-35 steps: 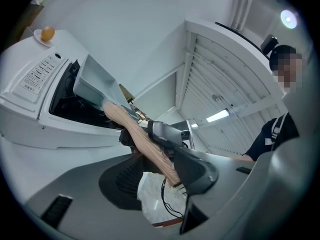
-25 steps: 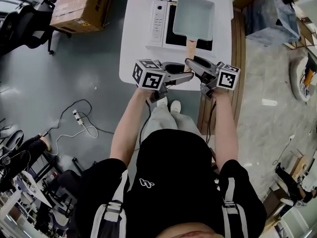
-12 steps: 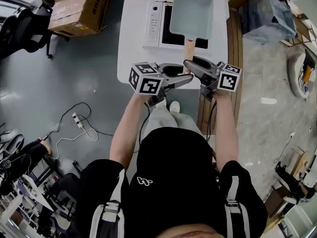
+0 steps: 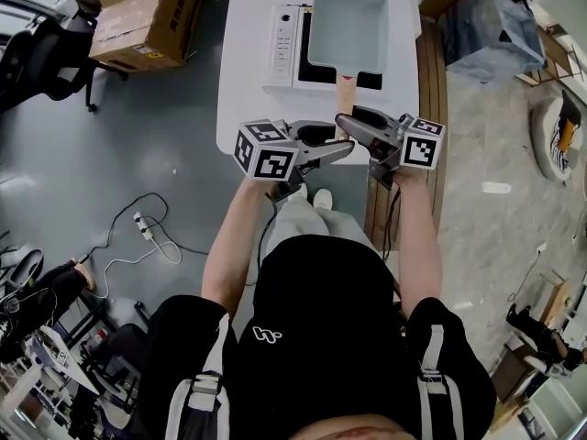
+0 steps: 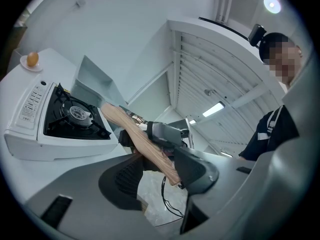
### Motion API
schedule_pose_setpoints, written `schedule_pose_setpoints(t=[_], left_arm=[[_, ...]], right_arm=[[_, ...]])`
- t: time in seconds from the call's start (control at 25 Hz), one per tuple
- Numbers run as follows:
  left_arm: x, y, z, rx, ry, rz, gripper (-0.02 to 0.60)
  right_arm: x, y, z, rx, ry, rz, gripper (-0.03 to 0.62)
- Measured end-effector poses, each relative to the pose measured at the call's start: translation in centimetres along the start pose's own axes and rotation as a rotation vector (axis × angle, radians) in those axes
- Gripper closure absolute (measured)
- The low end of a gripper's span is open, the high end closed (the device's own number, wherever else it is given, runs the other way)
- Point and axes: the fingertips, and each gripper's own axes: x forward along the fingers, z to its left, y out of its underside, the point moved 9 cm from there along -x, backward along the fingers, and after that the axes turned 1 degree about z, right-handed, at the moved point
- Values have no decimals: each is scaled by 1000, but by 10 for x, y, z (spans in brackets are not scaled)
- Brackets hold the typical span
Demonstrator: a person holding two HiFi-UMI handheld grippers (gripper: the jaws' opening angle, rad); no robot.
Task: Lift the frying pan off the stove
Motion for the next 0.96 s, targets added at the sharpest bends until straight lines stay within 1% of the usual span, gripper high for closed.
schedule_pose_setpoints(t=[0.32,0.96], left_arm=[[-4,-2,-5,1,-1,-8,382],[-9,-10,-15,29,17,-26,382]], right_arm=[[2,-2,6,-8,-4,10,399],[2,-10,20,-43,-3,-12,399]])
